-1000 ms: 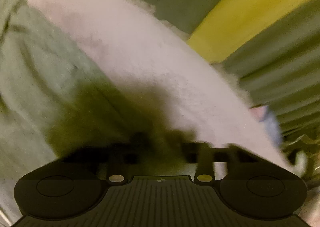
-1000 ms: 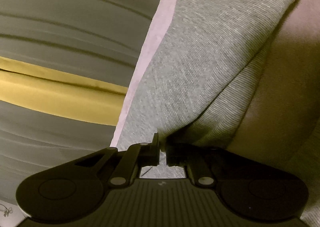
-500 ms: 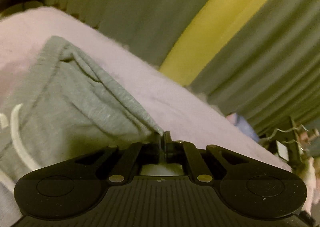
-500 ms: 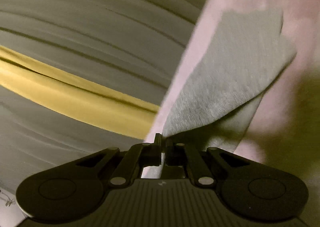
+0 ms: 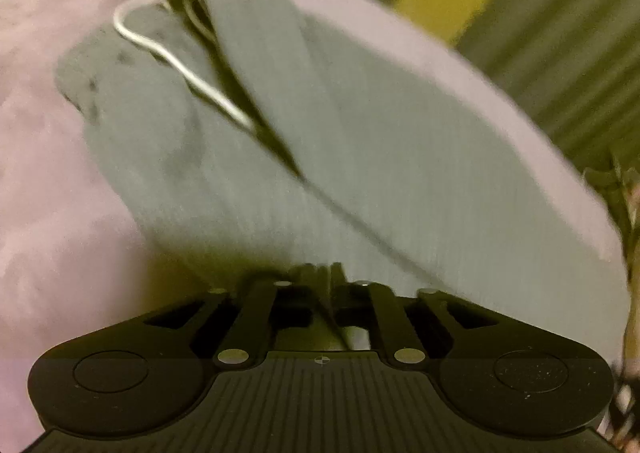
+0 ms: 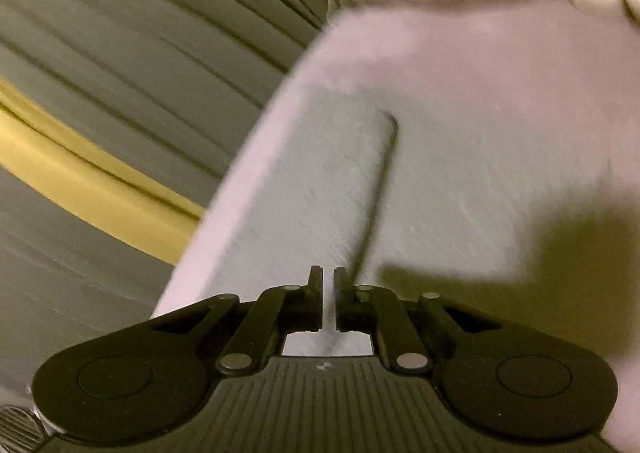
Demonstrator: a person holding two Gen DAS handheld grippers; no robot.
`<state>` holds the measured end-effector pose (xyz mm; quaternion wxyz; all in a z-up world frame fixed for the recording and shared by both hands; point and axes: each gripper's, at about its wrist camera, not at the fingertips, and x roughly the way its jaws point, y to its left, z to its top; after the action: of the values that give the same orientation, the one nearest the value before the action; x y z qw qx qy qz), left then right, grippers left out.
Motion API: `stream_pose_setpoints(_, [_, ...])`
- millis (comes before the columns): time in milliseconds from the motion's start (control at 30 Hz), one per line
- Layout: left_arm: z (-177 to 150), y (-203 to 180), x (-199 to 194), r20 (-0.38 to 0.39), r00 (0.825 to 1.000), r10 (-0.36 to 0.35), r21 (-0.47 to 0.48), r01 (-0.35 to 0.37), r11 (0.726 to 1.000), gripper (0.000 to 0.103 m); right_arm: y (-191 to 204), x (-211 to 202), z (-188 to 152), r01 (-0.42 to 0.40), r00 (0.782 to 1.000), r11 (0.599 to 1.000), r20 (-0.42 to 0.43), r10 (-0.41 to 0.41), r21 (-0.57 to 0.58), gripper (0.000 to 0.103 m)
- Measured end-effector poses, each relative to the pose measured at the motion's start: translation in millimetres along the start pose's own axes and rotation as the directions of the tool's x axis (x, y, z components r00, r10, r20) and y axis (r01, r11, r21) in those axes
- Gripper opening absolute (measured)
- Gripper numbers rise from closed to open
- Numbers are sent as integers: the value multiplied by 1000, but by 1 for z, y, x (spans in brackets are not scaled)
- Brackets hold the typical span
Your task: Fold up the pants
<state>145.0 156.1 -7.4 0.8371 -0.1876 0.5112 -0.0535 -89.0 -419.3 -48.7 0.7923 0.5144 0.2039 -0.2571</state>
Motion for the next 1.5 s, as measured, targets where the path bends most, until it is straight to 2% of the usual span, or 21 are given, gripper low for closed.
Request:
stream_pose_setpoints(67, [16, 4, -7, 93, 996, 5, -37, -1, 999, 61, -3, 3, -8, 4, 1000, 1000, -26, -4, 21, 34])
stream_pose_setpoints(100, [27, 7, -10, 153, 988, 39, -65, -29, 997, 69, -1, 5, -10, -11, 999, 1000, -37, 11, 13, 41])
stream_pose_setpoints(133, [34, 8, -10, 211, 975, 71, -85, -54, 995, 79, 0, 14, -10, -23, 998, 1000, -54, 23, 5, 54])
stream_pose_setpoints(200, [51, 13, -6, 292, 950, 108, -114, -78, 990, 79, 6, 23, -14, -6, 997, 1000, -74, 5, -4, 60])
stream_pose_setpoints(267, [70, 13, 13, 277, 956, 93, -118, -62, 991, 82, 11, 31, -14, -32, 995, 999, -91, 31, -9, 72])
stream_pose_setpoints(367, [82, 17, 38, 209, 967, 143, -130, -117, 985, 81, 7, 46, -4, -33, 994, 999, -102, 33, 6, 78])
stream_pose_setpoints(433, [86, 13, 55, 172, 967, 186, -114, -168, 979, 79, 1, 43, -1, -48, 994, 999, -101, 50, 22, 82])
stream_pose_setpoints(533, [86, 5, 66, 188, 964, 189, -80, -177, 981, 77, -3, 41, 6, -61, 994, 996, -88, 66, 59, 87])
stream_pose_setpoints(700, [100, -3, 72, 218, 964, 155, -49, -148, 988, 73, -2, 56, 22, -67, 996, 992, -57, 74, 110, 87])
stream_pose_setpoints(733, [102, -6, 73, 217, 965, 149, -48, -142, 989, 73, 2, 60, 22, -76, 995, 992, -60, 82, 98, 87])
stream_pose_setpoints(800, [103, -5, 75, 210, 966, 148, -57, -139, 989, 71, 4, 72, 22, -76, 992, 992, -95, 86, 99, 79])
stream_pose_setpoints(867, [101, 3, 75, 202, 969, 139, -80, -125, 989, 67, 7, 81, 20, -71, 988, 991, -129, 85, 115, 52])
stream_pose_setpoints(933, [100, 8, 76, 197, 974, 114, -109, -94, 990, 64, 9, 81, 12, -89, 982, 988, -152, 108, 129, 47])
stream_pose_setpoints(1033, [96, 13, 74, 202, 974, 103, -90, -86, 992, 56, 5, 81, -5, -119, 970, 981, -191, 148, 155, 41])
stream_pose_setpoints(1100, [93, 11, 78, 209, 973, 92, -73, -79, 994, 47, 4, 83, -9, -130, 970, 977, -181, 161, 170, 34])
stream_pose_setpoints(1167, [93, 10, 75, 215, 974, 65, -70, -51, 996, 35, -3, 106, 6, -166, 963, 955, -169, 211, 247, 16])
stream_pose_setpoints(1233, [95, 11, 77, 200, 979, 46, -82, -31, 996, 28, -1, 115, 15, -195, 963, 945, -133, 236, 262, 13])
stream_pose_setpoints(1333, [97, 14, 82, 166, 985, 46, -101, -30, 994, 15, 14, 134, 16, -160, 970, 964, -148, 194, 213, 11])
stream_pose_setpoints(1433, [95, 16, 75, 177, 984, 30, -111, -10, 994, 12, 24, 140, 16, -135, 976, 970, -144, 165, 200, 9])
stream_pose_setpoints(1500, [92, 14, 55, 203, 979, 1, -95, 18, 995, 11, 35, 129, 17, -162, 979, 972, -98, 181, 170, 9])
